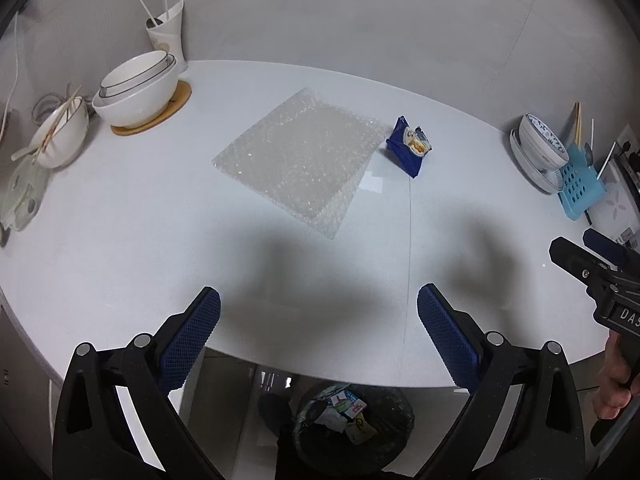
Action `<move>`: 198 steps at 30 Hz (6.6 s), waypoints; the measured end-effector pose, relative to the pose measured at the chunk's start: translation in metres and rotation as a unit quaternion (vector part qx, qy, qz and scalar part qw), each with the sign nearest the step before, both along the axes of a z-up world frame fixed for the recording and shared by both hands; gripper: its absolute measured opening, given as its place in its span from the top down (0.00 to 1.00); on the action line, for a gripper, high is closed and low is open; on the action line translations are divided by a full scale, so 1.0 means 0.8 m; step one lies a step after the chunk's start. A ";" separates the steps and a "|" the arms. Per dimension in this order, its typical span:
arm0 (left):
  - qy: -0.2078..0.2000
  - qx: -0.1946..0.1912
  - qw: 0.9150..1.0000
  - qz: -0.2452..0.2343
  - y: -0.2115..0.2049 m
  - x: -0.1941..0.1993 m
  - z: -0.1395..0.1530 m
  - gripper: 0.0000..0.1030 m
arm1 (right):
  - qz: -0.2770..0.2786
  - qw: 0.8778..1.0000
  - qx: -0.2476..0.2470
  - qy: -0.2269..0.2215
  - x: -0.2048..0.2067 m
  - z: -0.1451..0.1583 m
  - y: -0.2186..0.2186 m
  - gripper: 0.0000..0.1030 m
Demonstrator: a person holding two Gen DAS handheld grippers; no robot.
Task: Collect trash
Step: 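Move the left gripper to the bubble wrap while the right gripper approaches the blue snack wrapper, then grasp the bubble wrap with the left gripper while the right gripper grasps the blue snack wrapper, then lift and carry the bubble wrap and blue snack wrapper with both grippers over the wastebasket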
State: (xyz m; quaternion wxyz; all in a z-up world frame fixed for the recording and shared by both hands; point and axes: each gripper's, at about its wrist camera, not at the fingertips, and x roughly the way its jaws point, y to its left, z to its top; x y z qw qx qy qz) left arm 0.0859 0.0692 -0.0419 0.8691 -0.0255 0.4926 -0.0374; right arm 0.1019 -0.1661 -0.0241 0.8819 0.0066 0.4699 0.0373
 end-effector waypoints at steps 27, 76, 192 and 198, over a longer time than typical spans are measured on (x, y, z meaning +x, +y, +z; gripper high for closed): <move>0.074 0.022 0.997 -0.031 0.004 0.252 -0.082 0.07 | -0.092 0.992 0.003 0.089 0.259 -0.091 0.033 0.09; 0.119 0.032 0.992 0.015 -0.031 0.194 -0.073 0.84 | -0.096 0.984 0.037 0.146 0.233 -0.116 0.012 0.79; 0.131 -0.009 0.984 0.118 -0.042 -0.145 -0.302 0.84 | 0.159 0.979 0.034 0.119 -0.281 -0.227 -0.004 0.79; 0.149 -0.006 0.981 0.122 -0.048 -0.146 -0.342 0.84 | 0.165 0.977 0.023 0.136 -0.283 -0.271 0.004 0.79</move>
